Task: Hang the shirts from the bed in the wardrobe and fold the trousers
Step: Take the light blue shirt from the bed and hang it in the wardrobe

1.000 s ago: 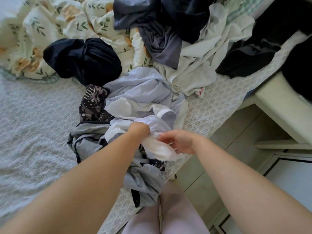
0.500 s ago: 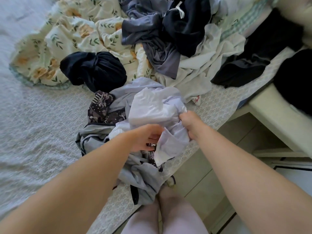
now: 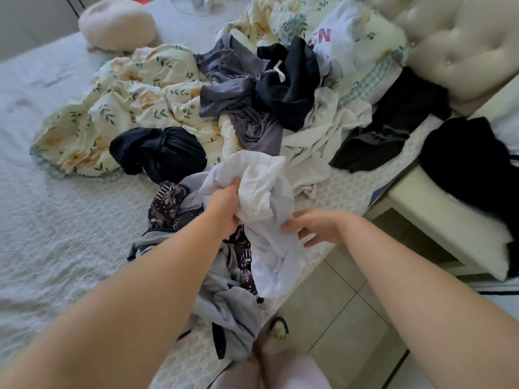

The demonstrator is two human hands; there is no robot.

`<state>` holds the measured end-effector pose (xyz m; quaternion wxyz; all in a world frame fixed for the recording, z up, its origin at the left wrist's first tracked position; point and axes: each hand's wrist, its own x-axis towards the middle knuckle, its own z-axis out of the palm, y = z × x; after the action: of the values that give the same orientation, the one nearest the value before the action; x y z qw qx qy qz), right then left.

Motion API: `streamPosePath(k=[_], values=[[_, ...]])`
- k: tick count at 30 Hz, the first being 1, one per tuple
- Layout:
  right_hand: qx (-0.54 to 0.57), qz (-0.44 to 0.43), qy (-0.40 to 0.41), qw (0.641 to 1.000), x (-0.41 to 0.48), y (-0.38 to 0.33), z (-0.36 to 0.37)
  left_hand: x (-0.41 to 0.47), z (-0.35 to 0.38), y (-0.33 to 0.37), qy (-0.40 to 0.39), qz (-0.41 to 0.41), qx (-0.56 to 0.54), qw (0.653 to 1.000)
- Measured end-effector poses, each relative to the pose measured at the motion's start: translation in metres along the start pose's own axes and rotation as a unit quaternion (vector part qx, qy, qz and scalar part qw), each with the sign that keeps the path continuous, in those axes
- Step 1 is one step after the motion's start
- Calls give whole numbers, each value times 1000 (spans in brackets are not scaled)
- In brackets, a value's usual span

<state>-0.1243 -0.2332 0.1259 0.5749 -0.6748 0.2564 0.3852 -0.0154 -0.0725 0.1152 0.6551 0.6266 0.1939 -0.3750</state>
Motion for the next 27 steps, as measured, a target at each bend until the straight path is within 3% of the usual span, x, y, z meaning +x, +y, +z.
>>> streamPosePath(k=[2,4,8,11,15,17,21,25,27], values=[[58,-44,117,990,0,-2,-4,-7,3,12,-42,11,22,999],[93,-122,258,954,4,-7,-6,-19,8,21,-96,17,65,993],[-97,-242,421,869,3,-25,-7,-41,16,42,-151,7,139,979],[-100,-251,462,845,-6,-38,-10,-52,11,59,-171,10,189,967],[19,-233,413,880,-29,-54,-21,-62,7,76,-203,0,242,949],[75,-231,444,862,-47,-67,-33,-61,9,85,-189,12,249,950],[60,-228,473,849,-81,-94,-60,-60,14,102,-162,17,255,953],[14,-174,503,846,-99,-102,-83,-64,15,103,-184,106,374,903],[51,-136,541,829,-102,-99,-95,-62,14,101,-146,163,496,840]])
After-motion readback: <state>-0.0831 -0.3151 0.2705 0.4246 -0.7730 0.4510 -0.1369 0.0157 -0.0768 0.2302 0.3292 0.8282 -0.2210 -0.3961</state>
